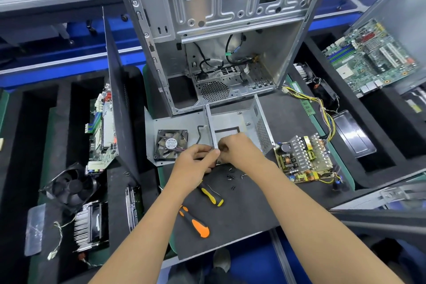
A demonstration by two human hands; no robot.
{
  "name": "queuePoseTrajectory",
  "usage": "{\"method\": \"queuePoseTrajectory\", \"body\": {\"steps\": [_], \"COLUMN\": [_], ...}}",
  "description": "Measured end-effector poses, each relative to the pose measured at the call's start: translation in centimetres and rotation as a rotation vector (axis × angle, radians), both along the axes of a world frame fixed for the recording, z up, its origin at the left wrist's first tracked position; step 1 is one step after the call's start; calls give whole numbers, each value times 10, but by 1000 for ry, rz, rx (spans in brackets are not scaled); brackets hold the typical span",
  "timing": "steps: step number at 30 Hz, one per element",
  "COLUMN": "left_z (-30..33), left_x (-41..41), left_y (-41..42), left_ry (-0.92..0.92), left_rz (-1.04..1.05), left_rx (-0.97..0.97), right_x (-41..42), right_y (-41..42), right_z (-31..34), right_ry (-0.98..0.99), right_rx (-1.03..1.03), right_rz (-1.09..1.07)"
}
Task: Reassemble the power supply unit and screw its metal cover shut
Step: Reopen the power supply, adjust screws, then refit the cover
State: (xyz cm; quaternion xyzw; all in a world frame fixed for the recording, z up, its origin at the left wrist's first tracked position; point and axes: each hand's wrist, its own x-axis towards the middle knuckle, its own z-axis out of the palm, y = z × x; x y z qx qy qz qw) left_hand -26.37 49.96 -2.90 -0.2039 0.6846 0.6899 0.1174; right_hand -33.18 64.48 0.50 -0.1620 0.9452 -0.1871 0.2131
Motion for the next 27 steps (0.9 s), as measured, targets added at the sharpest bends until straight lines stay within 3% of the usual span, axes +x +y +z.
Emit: {"method": "queuePoseTrajectory", "body": {"steps": [5, 16, 23, 27], "left_z": [1, 14, 20, 22], "left_x": [1, 12, 23, 24], "left_y": [0, 7, 4, 0], "left_ry": [-7, -3, 16, 9], "left_rz": [1, 57, 78, 66], "left_rx": [-15, -61, -97, -94], "right_x": [29, 84, 89, 83], "right_y": [43, 89, 107, 122], "right_z": [9, -24, -10, 1], "right_ry": [99, 252, 472, 735], "right_rx": [-234, -134, -234, -257], "right_rz": [-201, -133, -255, -408]}}
